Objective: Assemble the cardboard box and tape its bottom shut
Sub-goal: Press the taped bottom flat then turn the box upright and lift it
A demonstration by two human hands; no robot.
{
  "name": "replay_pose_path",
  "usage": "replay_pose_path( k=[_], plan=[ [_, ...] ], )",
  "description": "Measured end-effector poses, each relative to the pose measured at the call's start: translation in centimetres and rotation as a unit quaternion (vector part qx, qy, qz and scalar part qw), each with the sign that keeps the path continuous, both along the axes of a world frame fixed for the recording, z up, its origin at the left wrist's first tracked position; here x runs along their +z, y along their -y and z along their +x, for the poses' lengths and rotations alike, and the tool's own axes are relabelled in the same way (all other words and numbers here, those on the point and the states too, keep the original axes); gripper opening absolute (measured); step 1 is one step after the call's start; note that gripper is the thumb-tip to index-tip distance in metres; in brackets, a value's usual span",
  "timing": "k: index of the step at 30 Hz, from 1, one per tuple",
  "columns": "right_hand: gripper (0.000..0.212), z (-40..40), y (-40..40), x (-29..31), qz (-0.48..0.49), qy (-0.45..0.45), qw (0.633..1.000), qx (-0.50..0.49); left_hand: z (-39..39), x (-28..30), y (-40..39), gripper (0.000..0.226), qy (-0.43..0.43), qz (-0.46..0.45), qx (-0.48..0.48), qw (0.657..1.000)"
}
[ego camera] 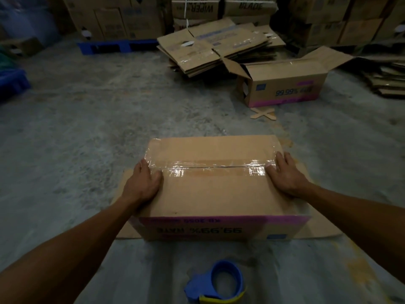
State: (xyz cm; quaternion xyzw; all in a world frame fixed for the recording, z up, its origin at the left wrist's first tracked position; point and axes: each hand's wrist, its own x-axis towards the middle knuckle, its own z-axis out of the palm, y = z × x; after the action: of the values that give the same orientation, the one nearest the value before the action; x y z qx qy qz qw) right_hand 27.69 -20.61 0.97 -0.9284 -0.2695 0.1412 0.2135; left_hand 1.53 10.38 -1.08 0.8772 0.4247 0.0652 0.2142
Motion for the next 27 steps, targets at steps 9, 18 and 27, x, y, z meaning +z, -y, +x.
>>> replay_pose_path(
  k=[9,18,27],
  plan=[
    [0.049,-0.4,0.7,1.3,-0.026,0.037,0.995,-0.093,-2.3,1.4,1.3,0.062,-0.022,0.027,0.040,0.999],
    [0.072,4.2,-2.1,-0.4,-0.025,-0.014,0.998,-0.047,3.6,0.5,-3.5,0.069,-0.021,-0.047,-0.004,0.999],
    [0.071,4.5,-2.8,-0.9,-0.008,-0.014,0.997,-0.069,4.0,0.6,-3.9,0.070,-0.028,-0.032,0.004,0.999]
  ],
)
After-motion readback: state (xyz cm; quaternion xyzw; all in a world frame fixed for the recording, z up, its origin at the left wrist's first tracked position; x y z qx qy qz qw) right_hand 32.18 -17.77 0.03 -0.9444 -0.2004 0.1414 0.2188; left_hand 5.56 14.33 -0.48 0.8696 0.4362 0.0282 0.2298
